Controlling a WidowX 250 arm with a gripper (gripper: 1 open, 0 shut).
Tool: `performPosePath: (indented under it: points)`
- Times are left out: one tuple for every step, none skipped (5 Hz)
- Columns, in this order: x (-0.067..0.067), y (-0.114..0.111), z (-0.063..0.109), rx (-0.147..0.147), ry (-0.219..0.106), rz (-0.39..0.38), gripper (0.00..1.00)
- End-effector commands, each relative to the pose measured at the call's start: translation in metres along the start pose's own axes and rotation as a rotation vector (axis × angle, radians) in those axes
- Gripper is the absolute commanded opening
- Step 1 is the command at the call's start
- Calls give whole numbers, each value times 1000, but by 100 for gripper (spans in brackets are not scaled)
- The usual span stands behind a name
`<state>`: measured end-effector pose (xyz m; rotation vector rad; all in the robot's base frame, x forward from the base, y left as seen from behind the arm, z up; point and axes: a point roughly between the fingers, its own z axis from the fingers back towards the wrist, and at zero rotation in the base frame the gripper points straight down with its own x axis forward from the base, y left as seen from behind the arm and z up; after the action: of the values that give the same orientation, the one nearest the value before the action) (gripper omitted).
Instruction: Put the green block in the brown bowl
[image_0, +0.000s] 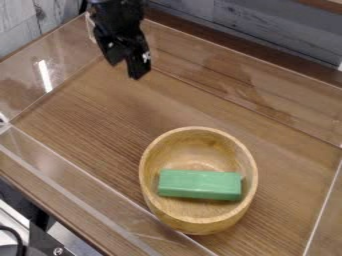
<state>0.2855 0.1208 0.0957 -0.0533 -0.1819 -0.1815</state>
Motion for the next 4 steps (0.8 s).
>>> performPosePath:
  points:
    - [13, 21, 19, 58, -51, 66, 100]
    - [14, 24, 17, 60, -49, 81, 100]
    - [11, 27, 15, 60, -42, 91, 100]
    - [8, 30, 13, 61, -35, 102, 100]
